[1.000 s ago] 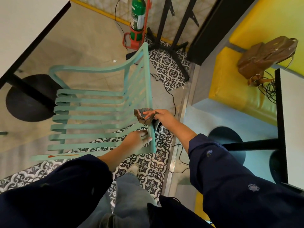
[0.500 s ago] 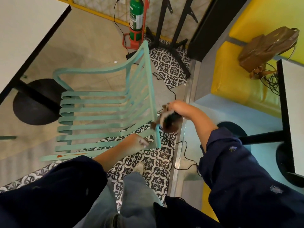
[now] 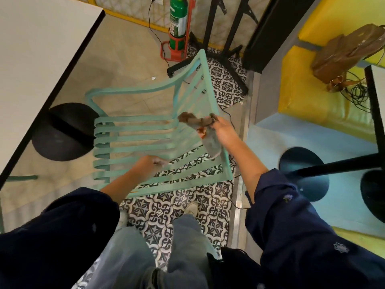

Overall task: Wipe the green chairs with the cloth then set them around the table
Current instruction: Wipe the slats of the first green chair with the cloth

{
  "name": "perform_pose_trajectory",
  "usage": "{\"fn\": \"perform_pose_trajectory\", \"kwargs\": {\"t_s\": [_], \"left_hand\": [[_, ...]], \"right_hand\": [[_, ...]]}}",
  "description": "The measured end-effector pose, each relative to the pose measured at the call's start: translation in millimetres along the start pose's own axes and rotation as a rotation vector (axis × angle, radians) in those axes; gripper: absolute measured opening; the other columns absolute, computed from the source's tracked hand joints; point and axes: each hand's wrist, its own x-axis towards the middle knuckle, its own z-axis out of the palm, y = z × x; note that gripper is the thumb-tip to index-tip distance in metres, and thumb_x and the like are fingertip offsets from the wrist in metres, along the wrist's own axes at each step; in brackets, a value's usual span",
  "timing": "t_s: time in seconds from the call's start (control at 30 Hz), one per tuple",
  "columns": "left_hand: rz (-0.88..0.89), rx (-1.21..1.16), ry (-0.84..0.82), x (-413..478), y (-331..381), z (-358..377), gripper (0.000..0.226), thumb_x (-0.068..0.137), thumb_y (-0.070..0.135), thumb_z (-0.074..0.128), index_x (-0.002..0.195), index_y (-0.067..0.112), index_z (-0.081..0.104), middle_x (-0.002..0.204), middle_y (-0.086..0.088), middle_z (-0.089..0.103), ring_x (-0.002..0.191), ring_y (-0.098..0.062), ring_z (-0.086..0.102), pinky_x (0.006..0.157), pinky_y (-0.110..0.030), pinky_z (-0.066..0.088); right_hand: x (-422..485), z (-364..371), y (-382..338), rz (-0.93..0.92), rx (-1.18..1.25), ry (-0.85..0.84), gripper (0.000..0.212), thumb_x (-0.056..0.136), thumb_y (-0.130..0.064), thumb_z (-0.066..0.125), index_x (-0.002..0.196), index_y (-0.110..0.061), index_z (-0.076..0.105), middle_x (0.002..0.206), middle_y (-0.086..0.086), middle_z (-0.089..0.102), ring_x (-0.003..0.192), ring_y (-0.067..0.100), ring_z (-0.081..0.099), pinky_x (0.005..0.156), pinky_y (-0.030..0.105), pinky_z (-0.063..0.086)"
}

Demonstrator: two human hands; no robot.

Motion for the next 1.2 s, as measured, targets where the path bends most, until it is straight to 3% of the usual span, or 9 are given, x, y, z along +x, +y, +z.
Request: {"fn": "perform_pose_trajectory", "kwargs": {"t_s": [0.2, 0.37, 0.53, 0.63, 0.73, 0.8, 0.9, 1.0, 1.2], "left_hand": [[-0.132, 0.004, 0.045, -22, -92, -65, 0.026, 0.093, 0.015, 0.050, 0.114, 0.015, 0.066, 0.111, 0.003, 0.061, 0.102, -0.016, 0.056, 0.093, -0.031, 0.043], [-0.216, 0.053, 0.012, -55, -167, -92, 0.029, 0.094, 0.016, 0.051, 0.118, 0.007, 0.064, 0.128, -0.011, 0.061, 0.119, -0.027, 0.055, 0.101, -0.031, 0.038], [-0.261, 0.103, -0.077, -72, -233, -98, 0.030, 0.095, 0.018, 0.049, 0.119, 0.009, 0.064, 0.126, -0.014, 0.062, 0.108, -0.029, 0.060, 0.096, -0.031, 0.042], [-0.304, 0.101, -0.120, -68, -258, -88, 0.031, 0.092, 0.012, 0.049, 0.121, 0.012, 0.062, 0.125, -0.013, 0.062, 0.085, -0.022, 0.057, 0.077, -0.024, 0.046], [-0.324, 0.097, -0.124, -57, -269, -73, 0.038, 0.091, 0.009, 0.051, 0.128, 0.009, 0.054, 0.133, -0.015, 0.055, 0.100, -0.031, 0.061, 0.080, -0.024, 0.050], [-0.332, 0.074, -0.116, -47, -274, -61, 0.041, 0.091, 0.011, 0.052, 0.131, 0.004, 0.048, 0.132, -0.021, 0.054, 0.111, -0.036, 0.058, 0.091, -0.035, 0.047], [-0.401, 0.057, -0.112, -33, -283, -42, 0.051, 0.091, 0.019, 0.051, 0.138, 0.005, 0.037, 0.140, -0.022, 0.043, 0.124, -0.038, 0.048, 0.104, -0.041, 0.040], [-0.426, 0.089, -0.177, -24, -294, -22, 0.059, 0.089, 0.019, 0.051, 0.142, 0.005, 0.028, 0.143, -0.024, 0.037, 0.130, -0.041, 0.039, 0.110, -0.046, 0.035], [-0.345, 0.173, -0.231, -29, -310, -7, 0.080, 0.086, 0.013, 0.058, 0.148, 0.008, 0.007, 0.154, -0.023, 0.010, 0.142, -0.043, 0.013, 0.117, -0.053, 0.018]], "right_hand": [[-23, 128, 41, 0.153, -0.123, -0.066, 0.043, 0.094, -0.003, 0.035, 0.134, -0.010, 0.048, 0.104, 0.010, 0.059, 0.069, 0.017, 0.051, 0.053, 0.014, 0.040], [-42, 213, 72, 0.282, -0.170, 0.008, 0.042, 0.098, -0.011, 0.033, 0.139, -0.013, 0.040, 0.104, 0.018, 0.061, 0.060, 0.017, 0.047, 0.052, 0.030, 0.035], [-43, 276, 104, 0.313, -0.188, 0.069, 0.037, 0.098, -0.009, 0.032, 0.132, -0.007, 0.045, 0.108, 0.020, 0.061, 0.103, 0.038, 0.059, 0.072, 0.035, 0.043], [-45, 296, 117, 0.299, -0.233, 0.080, 0.037, 0.096, -0.002, 0.031, 0.128, -0.003, 0.047, 0.115, 0.024, 0.060, 0.103, 0.041, 0.057, 0.063, 0.031, 0.040], [-39, 304, 134, 0.237, -0.222, 0.137, 0.041, 0.093, 0.004, 0.029, 0.130, -0.005, 0.047, 0.112, 0.020, 0.061, 0.101, 0.043, 0.057, 0.054, 0.027, 0.035], [-33, 307, 147, 0.143, -0.242, 0.192, 0.053, 0.088, 0.011, 0.028, 0.133, -0.010, 0.046, 0.127, 0.018, 0.055, 0.108, 0.034, 0.056, 0.074, 0.019, 0.043], [-25, 312, 165, 0.089, -0.348, 0.201, 0.069, 0.083, 0.015, 0.029, 0.141, -0.021, 0.038, 0.154, 0.012, 0.026, 0.142, 0.030, 0.026, 0.116, 0.040, 0.027], [-23, 327, 174, 0.140, -0.404, 0.135, 0.070, 0.089, 0.014, 0.029, 0.147, -0.026, 0.026, 0.160, 0.006, 0.006, 0.147, 0.030, 0.000, 0.118, 0.040, 0.015], [-19, 358, 185, 0.205, -0.117, 0.193, 0.060, 0.096, 0.007, 0.031, 0.147, -0.023, 0.028, 0.160, 0.001, 0.002, 0.146, 0.029, -0.013, 0.117, 0.034, 0.005]]}}
